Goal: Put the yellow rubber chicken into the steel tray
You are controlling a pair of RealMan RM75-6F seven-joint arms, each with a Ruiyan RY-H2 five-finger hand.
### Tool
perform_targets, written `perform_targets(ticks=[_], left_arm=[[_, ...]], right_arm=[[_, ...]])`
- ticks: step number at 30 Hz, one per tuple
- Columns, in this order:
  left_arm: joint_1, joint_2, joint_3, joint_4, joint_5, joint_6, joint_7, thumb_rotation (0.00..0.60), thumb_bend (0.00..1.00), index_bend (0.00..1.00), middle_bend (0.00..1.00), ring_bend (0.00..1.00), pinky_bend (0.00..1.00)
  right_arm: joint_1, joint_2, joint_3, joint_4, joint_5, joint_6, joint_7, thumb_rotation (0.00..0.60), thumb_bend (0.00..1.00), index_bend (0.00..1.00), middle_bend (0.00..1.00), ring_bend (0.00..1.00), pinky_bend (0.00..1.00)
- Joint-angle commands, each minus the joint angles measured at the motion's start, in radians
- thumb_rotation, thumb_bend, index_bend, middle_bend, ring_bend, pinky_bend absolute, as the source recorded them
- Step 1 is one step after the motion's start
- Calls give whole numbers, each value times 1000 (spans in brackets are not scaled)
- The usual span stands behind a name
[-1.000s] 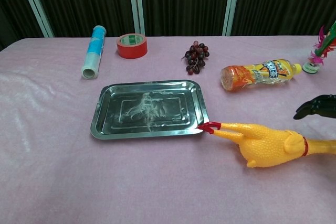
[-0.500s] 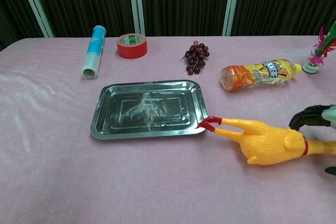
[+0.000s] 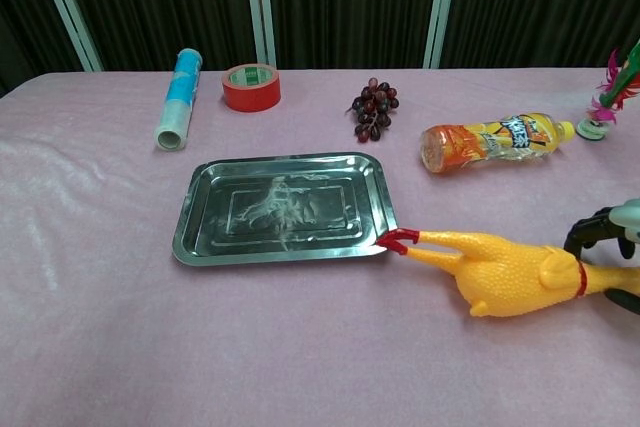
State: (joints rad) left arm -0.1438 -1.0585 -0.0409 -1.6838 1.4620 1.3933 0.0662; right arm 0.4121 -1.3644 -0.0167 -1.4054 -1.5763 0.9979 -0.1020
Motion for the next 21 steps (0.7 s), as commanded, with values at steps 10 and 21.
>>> perform_targets(ticks=[10,21], left_arm=[[-6,7,6,-10,16,-7,-16,600,0,8,0,0,0],[-48,24,9,-31,68,-51,-103,600,0,36,6,0,0]], right_arm=[[25,2,-19,21,-65,46,133,600,692,847,618,579,745],[30,50,-47,30,-153,153,345,600,732,946,686,630,786]])
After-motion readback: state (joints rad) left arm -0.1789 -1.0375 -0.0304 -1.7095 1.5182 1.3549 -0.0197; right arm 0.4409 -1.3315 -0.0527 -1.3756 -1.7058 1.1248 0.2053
